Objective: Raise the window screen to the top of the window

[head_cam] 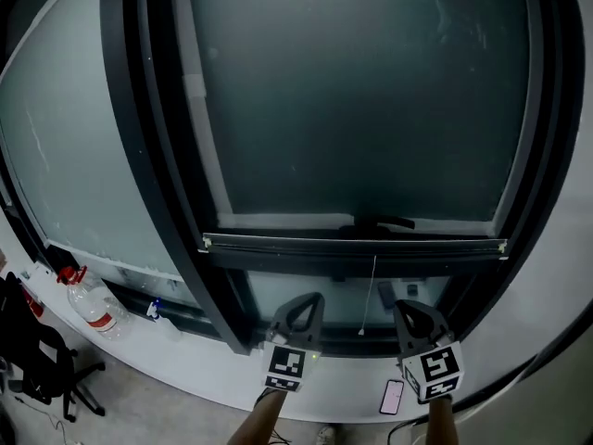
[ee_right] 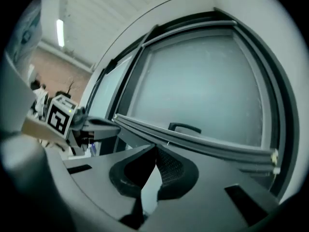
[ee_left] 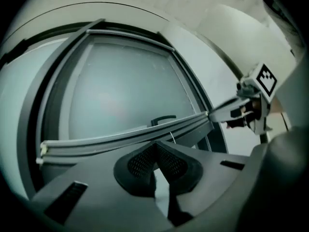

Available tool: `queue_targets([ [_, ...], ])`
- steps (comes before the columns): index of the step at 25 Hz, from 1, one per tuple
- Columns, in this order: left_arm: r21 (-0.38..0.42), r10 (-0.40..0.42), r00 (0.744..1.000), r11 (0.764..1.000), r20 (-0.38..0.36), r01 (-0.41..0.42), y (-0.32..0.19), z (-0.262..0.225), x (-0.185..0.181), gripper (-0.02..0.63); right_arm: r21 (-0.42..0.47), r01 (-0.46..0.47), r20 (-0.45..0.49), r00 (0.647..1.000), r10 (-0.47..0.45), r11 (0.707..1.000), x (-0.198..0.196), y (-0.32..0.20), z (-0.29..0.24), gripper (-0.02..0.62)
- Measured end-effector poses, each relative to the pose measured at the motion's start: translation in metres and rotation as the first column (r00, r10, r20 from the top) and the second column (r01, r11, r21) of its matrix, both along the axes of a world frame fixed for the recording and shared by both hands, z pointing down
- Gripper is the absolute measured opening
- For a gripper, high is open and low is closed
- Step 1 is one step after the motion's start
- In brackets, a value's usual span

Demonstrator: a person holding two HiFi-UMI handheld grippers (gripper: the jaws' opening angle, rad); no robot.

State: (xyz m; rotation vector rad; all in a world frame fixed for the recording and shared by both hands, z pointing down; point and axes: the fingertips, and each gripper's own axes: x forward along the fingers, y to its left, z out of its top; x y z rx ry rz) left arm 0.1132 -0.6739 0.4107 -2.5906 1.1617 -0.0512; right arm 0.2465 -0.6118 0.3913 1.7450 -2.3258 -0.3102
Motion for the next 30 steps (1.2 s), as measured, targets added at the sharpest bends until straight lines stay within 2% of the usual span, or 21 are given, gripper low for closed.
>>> queue_targets([
  [1,0.034,0.009,0.996,0.999,0.093,-0.012,-0.015,-0.002,0.010,0.003,0.003,0.005,-0.101,0.995,-0.005,1.000,0.001,-0.016,-0.004,0.006],
  [2,0.070,0.007,0.981,0.997,0.194,-0.021,-0.027,-0.003,0.019,0.004,0.007,-0.002,-0.211,0.977,0.004,1.000,0.005,-0.031,-0.009,0.007],
  [3,0.113,-0.003,0.956,0.993,0.292,-0.031,-0.038,-0.005,0.027,0.006,0.010,-0.013,-0.326,0.945,0.015,1.000,0.009,-0.044,-0.013,0.008],
  [5,0.197,-0.031,0.891,0.978,0.454,-0.066,-0.053,-0.013,0.039,0.037,0.000,-0.019,-0.533,0.846,0.016,1.000,0.015,-0.066,-0.019,0.008],
  [7,0.238,-0.049,0.815,0.965,0.577,-0.111,-0.064,-0.018,0.048,0.064,-0.050,-0.011,-0.685,0.728,-0.026,0.999,0.021,-0.083,-0.016,0.023],
  [10,0.221,-0.059,0.684,0.963,0.727,-0.152,-0.082,-0.014,0.053,0.064,-0.125,-0.023,-0.829,0.552,-0.092,0.992,0.036,-0.101,-0.007,0.028],
  [12,0.191,-0.061,0.598,0.969,0.799,-0.156,-0.091,-0.006,0.051,0.064,-0.172,-0.047,-0.868,0.480,-0.129,0.984,0.049,-0.108,0.000,0.028],
  [14,0.163,-0.054,0.538,0.974,0.841,-0.158,-0.097,0.001,0.048,0.064,-0.223,-0.079,-0.888,0.428,-0.168,0.972,0.062,-0.112,0.009,0.028],
  [16,0.161,-0.060,0.499,0.974,0.864,-0.161,-0.099,0.002,0.044,0.064,-0.246,-0.094,-0.900,0.392,-0.191,0.965,0.070,-0.116,0.014,0.028],
  [18,0.172,-0.088,0.462,0.975,0.883,-0.142,-0.102,0.001,0.036,0.064,-0.258,-0.085,-0.898,0.390,-0.206,0.962,0.073,-0.118,0.015,0.028],
  [20,0.170,-0.100,0.454,0.978,0.886,-0.116,-0.107,-0.001,0.027,0.063,-0.271,-0.084,-0.895,0.390,-0.219,0.959,0.073,-0.118,0.014,0.028],
  [22,0.172,-0.108,0.454,0.980,0.884,-0.101,-0.109,-0.003,0.024,0.063,-0.269,-0.100,-0.905,0.367,-0.216,0.958,0.073,-0.118,0.014,0.028],
  [27,0.185,-0.135,0.404,0.979,0.905,-0.088,-0.109,-0.003,0.026,0.061,-0.306,-0.153,-0.907,0.347,-0.238,0.940,0.073,-0.118,0.015,0.028],
  [28,0.191,-0.142,0.386,0.977,0.911,-0.092,-0.109,-0.004,0.026,0.060,-0.311,-0.169,-0.912,0.330,-0.243,0.935,0.073,-0.119,0.015,0.026],
  [30,0.201,-0.162,0.319,0.975,0.934,-0.095,-0.108,-0.002,0.027,0.053,-0.317,-0.198,-0.921,0.296,-0.252,0.927,0.071,-0.120,0.015,0.026],
])
